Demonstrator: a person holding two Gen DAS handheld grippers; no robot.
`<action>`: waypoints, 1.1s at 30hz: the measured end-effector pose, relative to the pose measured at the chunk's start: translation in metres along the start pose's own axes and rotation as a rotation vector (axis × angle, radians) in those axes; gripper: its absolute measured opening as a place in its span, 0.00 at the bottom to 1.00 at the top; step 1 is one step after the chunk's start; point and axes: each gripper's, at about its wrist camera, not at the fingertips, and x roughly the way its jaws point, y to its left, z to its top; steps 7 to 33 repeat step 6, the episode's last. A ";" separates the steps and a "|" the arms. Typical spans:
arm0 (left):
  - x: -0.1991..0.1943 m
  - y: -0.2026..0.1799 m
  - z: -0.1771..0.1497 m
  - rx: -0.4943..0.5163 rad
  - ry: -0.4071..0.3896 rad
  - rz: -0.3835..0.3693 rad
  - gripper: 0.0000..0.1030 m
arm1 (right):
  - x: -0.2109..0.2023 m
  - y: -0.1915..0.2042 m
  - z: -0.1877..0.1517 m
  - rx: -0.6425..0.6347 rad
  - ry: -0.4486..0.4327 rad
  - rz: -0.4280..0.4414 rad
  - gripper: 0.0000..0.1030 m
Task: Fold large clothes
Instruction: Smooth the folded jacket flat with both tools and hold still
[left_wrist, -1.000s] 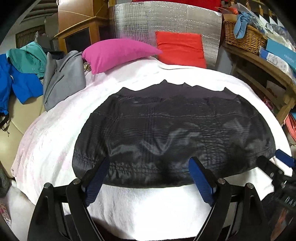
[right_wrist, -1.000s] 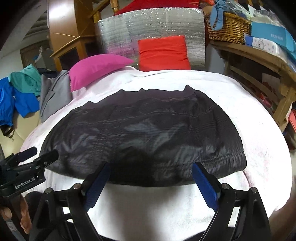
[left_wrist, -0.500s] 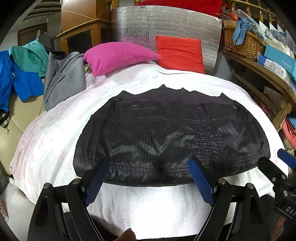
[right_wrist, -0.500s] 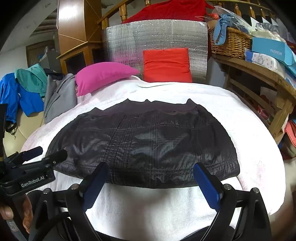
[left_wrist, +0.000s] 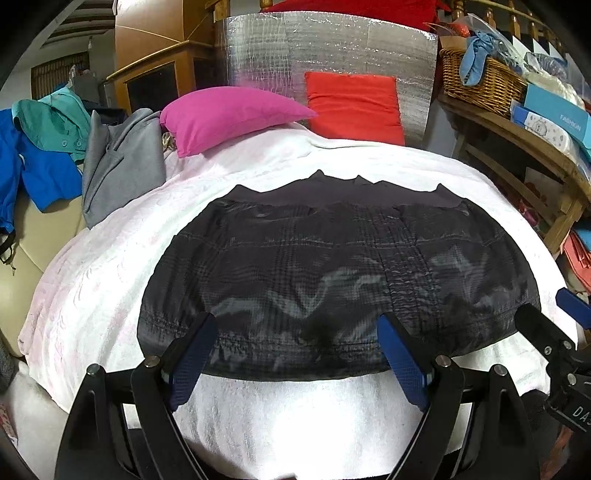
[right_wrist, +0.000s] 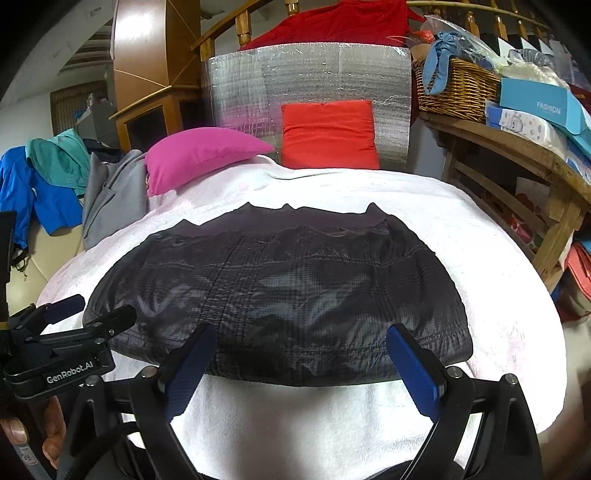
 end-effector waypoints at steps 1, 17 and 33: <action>-0.001 -0.001 0.000 0.005 -0.005 -0.004 0.86 | 0.001 0.000 0.000 0.000 0.002 0.003 0.92; -0.001 -0.004 0.001 0.015 -0.007 -0.017 0.86 | 0.004 0.002 -0.001 -0.002 0.010 0.006 0.92; -0.001 -0.004 0.001 0.015 -0.007 -0.017 0.86 | 0.004 0.002 -0.001 -0.002 0.010 0.006 0.92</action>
